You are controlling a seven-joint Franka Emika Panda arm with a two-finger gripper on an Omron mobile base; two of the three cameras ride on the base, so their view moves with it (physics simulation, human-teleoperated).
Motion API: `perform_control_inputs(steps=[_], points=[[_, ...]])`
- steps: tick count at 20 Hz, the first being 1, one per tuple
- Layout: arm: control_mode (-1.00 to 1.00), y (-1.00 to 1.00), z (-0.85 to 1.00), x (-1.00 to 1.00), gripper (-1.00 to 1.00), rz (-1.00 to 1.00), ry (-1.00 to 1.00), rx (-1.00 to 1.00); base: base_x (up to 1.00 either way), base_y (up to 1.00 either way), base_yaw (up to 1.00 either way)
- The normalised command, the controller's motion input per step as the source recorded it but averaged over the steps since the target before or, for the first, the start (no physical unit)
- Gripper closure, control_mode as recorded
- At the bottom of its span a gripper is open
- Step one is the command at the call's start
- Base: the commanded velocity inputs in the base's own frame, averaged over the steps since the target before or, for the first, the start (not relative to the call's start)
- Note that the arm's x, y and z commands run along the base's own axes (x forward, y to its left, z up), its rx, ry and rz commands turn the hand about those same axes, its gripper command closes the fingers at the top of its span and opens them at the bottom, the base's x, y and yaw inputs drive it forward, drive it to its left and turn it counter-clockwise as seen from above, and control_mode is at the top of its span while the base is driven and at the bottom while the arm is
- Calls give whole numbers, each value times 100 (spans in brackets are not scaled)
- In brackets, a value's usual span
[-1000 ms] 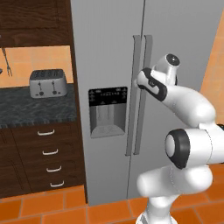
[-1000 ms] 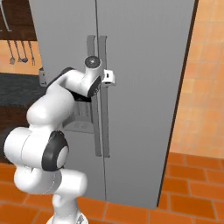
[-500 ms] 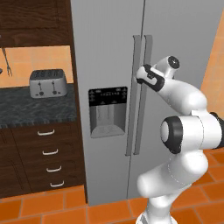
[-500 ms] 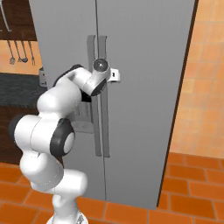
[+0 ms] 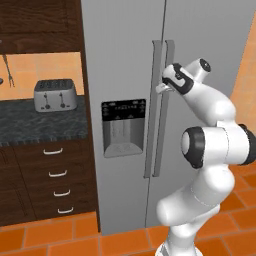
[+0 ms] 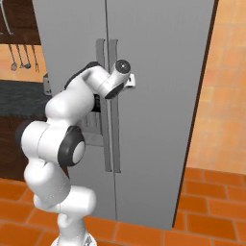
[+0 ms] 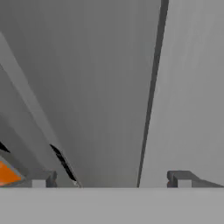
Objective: Take the strawberry from the fridge and place it on top of the pancake, located on the dining counter.
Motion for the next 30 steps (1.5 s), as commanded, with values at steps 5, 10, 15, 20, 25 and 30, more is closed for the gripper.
perform_control_inputs(steps=[5,10,15,20,25,30], points=[[-100,15,-3,0,-100,0,-41,2,0,0,0],[-100,33,-6,44,-100,0,-14,6,0,0,0],[-100,41,-12,63,100,0,0,5,0,0,0],[-100,-4,-5,4,100,0,1,0,0,0,0],[-100,-93,12,-83,100,2,-13,7,0,0,0],[-100,-100,18,-79,100,4,-7,7,0,0,0]])
